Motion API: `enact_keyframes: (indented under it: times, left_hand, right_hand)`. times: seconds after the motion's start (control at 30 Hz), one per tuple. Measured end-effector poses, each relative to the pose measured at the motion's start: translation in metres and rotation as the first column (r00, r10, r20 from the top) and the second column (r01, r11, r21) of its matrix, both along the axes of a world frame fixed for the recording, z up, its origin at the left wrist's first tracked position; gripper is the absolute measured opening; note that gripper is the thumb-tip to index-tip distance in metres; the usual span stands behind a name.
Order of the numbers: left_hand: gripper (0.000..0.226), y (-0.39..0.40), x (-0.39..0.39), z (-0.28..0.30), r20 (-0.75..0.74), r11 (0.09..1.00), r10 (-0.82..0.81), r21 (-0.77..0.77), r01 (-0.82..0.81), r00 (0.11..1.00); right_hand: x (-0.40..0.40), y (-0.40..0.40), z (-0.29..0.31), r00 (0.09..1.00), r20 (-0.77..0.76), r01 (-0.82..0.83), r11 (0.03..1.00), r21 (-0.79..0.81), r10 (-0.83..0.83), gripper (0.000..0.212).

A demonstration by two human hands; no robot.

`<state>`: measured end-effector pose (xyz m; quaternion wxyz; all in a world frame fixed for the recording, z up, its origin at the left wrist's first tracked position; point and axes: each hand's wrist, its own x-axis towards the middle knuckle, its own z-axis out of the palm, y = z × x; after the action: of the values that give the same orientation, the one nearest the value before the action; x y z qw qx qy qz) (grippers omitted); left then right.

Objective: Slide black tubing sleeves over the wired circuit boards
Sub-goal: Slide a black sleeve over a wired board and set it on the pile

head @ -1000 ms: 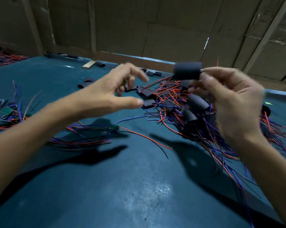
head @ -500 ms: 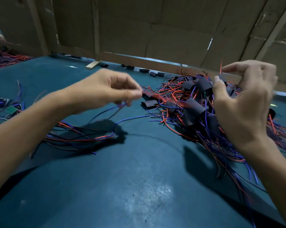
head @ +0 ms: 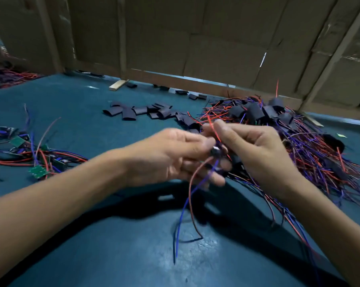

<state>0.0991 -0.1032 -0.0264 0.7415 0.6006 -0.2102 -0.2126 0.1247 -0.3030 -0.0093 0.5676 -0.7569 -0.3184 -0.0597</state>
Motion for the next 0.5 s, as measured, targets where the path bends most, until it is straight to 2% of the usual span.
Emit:
enact_keyframes:
  times: [0.1,0.17,0.23,0.37,0.5]
  left_hand:
    - [0.042,-0.014,-0.004,-0.009,0.097,0.988,0.051,0.139,-0.064,0.994]
    - [0.032,-0.021,-0.007,-0.012,0.210,0.963,0.137,0.202,-0.180,0.968]
    - [0.023,-0.024,-0.009,-0.014,0.296,0.938,0.214,0.204,-0.280,0.931]
    - [0.025,-0.024,-0.005,-0.013,0.386,0.904,0.312,0.160,-0.396,0.868]
    - [0.019,-0.026,-0.006,-0.016,0.447,0.898,0.317,0.144,-0.417,0.837]
  right_hand:
    - [0.000,0.004,-0.003,0.973,-0.220,-0.046,0.996,0.081,0.063,0.022]
    - [0.003,0.002,0.000,0.921,-0.375,-0.034,0.980,0.197,0.107,0.021]
    - [0.005,-0.002,0.005,0.880,-0.454,-0.033,0.971,0.239,0.142,0.025]
    - [0.006,-0.008,0.011,0.883,-0.457,-0.062,0.992,0.111,0.107,0.026]
    - [0.007,-0.016,0.016,0.773,-0.612,-0.189,0.982,0.030,0.167,0.028]
